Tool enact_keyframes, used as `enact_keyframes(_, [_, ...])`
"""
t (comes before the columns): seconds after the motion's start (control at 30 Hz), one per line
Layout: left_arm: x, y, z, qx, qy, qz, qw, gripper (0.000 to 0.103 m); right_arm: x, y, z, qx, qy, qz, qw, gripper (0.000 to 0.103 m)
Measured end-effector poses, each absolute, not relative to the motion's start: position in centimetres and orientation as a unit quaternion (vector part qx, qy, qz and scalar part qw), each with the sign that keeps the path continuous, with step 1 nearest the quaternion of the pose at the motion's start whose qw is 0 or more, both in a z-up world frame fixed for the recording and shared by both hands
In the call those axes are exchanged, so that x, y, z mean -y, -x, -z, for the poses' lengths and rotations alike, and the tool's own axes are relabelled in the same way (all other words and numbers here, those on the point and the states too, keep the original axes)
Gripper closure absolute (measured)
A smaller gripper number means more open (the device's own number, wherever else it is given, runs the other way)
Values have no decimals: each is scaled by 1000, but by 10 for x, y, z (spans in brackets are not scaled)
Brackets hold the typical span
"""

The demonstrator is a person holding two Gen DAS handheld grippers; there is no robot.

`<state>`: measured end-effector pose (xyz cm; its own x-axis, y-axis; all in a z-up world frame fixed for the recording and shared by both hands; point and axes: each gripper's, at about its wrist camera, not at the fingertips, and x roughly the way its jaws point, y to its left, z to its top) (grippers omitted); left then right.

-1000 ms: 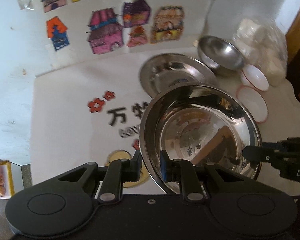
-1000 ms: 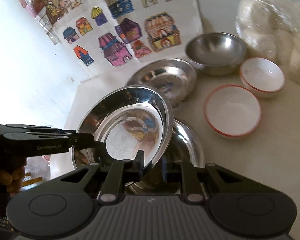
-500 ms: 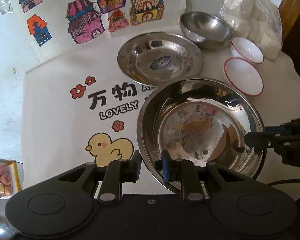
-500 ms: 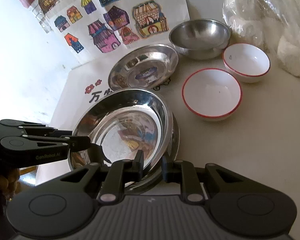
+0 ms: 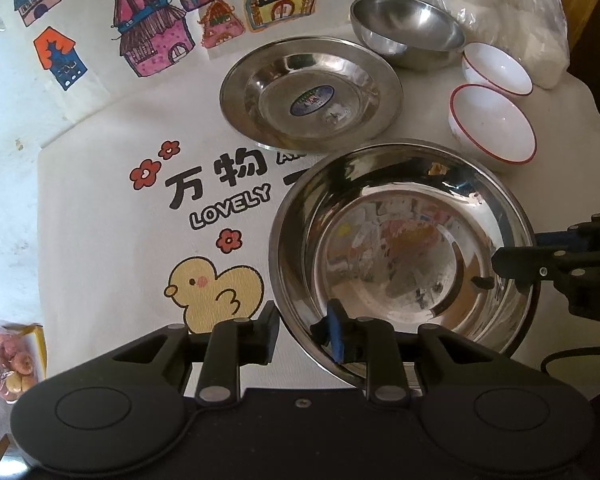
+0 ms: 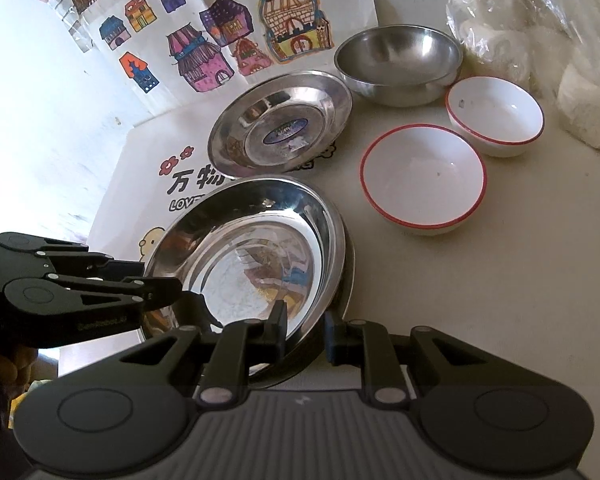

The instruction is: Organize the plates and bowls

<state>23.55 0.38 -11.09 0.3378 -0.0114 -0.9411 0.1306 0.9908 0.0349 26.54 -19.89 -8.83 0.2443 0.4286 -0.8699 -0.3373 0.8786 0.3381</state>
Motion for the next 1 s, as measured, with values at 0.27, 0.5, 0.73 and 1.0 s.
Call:
enact_keyframes(0.27, [-4,-236,111,-576,-54,52,814,74,195,-264,86,-565,-34,-237,789,78])
enact_keyframes(0.5, [-8,-234,108,-571,-50,59,817,65,191,-262,85,-563,-32,-232,793,69])
enact_keyframes(0.73, [-18,-230,99,-561,-38,47,826,45,191,-259,86,-565,-35,-214,796,58])
enact_keyframes(1.0, [-31,-229,72,-529,-11,37,848,13,194,-262,74,-545,-52,-206,811,34])
